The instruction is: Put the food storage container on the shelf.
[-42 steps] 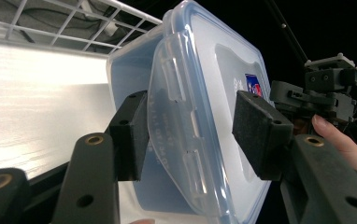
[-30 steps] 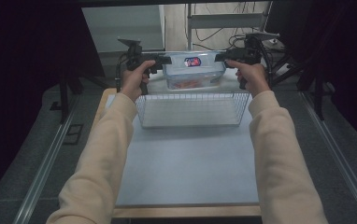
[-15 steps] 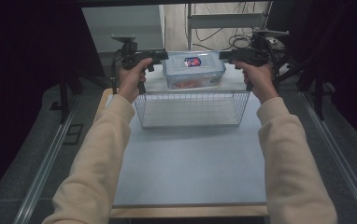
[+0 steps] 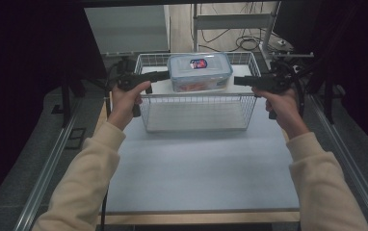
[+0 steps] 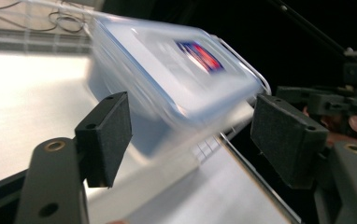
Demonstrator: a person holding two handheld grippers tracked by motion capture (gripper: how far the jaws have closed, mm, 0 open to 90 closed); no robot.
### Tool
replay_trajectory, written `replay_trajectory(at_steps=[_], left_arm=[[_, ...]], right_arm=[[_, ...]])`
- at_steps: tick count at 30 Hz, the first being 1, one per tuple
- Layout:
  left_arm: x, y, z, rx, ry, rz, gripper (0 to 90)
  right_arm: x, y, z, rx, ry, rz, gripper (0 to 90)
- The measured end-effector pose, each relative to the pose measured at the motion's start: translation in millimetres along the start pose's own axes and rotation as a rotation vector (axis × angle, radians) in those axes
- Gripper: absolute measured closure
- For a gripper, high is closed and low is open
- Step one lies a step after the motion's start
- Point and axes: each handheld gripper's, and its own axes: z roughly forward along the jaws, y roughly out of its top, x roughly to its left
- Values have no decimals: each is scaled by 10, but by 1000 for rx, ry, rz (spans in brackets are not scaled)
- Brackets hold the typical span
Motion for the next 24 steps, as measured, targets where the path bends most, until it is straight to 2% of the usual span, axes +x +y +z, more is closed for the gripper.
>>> replay_trajectory(at_steps=[2, 3, 4, 6, 7, 8, 9, 10, 11, 13, 14, 15, 16, 17, 18, 19, 20, 21, 22, 23, 24], left_arm=[[-30, -61, -34, 0, -6, 11, 283], [-56, -124, -71, 3, -15, 23, 283], [-106, -260, -135, 9, -22, 44, 279], [-141, -404, -196, 10, -36, 62, 276], [-141, -404, -196, 10, -36, 62, 275], [-176, -556, -253, 16, -39, 74, 274], [-176, -556, -253, 16, -39, 74, 274], [-191, -636, -276, 21, -37, 80, 274], [-216, -807, -319, 34, -44, 92, 270], [-242, -979, -344, 63, -29, 120, 267], [-253, -1065, -356, 72, -21, 129, 263], [-253, -1065, -356, 72, -21, 129, 263], [-270, -1236, -370, 88, -13, 149, 261], [-273, -1320, -374, 98, -12, 158, 256], [-273, -1320, -374, 98, -12, 158, 254], [-276, -1425, -375, 107, -4, 165, 254], [-277, -1570, -363, 130, 5, 184, 250], [-272, -1650, -353, 146, 10, 195, 249], [-271, -1732, -338, 158, 16, 196, 247], [-271, -1732, -338, 158, 16, 196, 244], [-260, -1887, -317, 178, 18, 196, 244]], right_arm=[[25, -136, -67, -1, 12, -20, 308], [25, -136, -67, -1, 12, -20, 308], [49, -272, -126, 6, 16, -43, 302], [73, -408, -178, 9, 15, -69, 292], [73, -408, -178, 9, 15, -69, 292], [102, -550, -226, 10, 18, -97, 280], [117, -625, -248, 11, 18, -111, 280], [117, -625, -248, 11, 18, -111, 276], [144, -793, -285, 13, 21, -134, 268], [154, -987, -305, 24, 26, -158, 263], [153, -1089, -310, 34, 28, -163, 259], [145, -1192, -311, 43, 29, -168, 256], [137, -1293, -311, 55, 30, -168, 252], [125, -1394, -308, 65, 29, -173, 250], [125, -1394, -308, 65, 29, -173, 250], [111, -1492, -309, 76, 27, -180, 249], [82, -1675, -313, 90, 25, -167, 247], [69, -1761, -312, 90, 33, -156, 247], [59, -1845, -314, 90, 39, -146, 247], [59, -1845, -314, 90, 39, -146, 247], [40, -2012, -316, 85, 45, -140, 248]])
